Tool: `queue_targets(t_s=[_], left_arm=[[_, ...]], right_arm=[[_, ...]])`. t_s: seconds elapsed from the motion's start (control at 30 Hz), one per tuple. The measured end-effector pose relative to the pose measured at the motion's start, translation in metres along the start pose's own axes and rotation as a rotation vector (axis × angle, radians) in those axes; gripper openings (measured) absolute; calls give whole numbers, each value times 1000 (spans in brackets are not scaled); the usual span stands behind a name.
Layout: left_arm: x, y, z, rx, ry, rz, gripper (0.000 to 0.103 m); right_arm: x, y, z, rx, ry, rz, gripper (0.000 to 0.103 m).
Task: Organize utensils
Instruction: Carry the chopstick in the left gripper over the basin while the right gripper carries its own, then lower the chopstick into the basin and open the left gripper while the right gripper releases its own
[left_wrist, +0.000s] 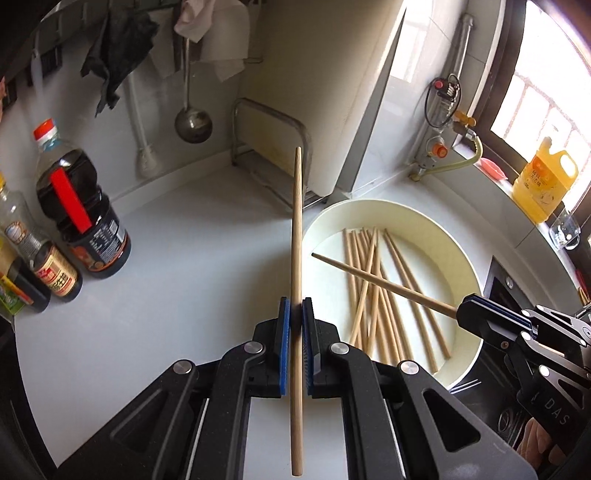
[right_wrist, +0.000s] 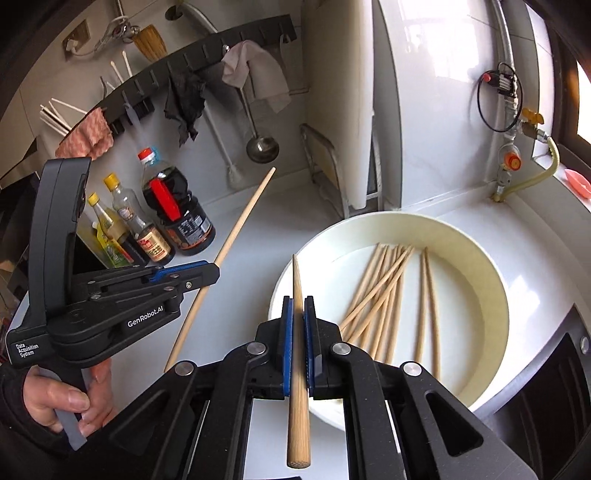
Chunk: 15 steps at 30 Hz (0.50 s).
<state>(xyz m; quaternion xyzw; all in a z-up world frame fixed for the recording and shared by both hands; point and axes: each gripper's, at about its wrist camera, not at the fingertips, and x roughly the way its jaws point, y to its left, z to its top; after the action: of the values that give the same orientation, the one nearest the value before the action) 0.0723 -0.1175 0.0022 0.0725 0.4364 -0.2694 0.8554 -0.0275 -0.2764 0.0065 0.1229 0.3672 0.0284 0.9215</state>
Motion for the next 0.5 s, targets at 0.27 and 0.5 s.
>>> queue_targets(t_s=[0.27, 0.5], left_arm=[[42, -45, 25, 64, 59, -33, 7], [81, -69, 29, 92, 133, -24, 12]], right_arm=[[24, -64, 5, 102, 4, -110, 6], [57, -89, 6, 94, 69, -187, 13]])
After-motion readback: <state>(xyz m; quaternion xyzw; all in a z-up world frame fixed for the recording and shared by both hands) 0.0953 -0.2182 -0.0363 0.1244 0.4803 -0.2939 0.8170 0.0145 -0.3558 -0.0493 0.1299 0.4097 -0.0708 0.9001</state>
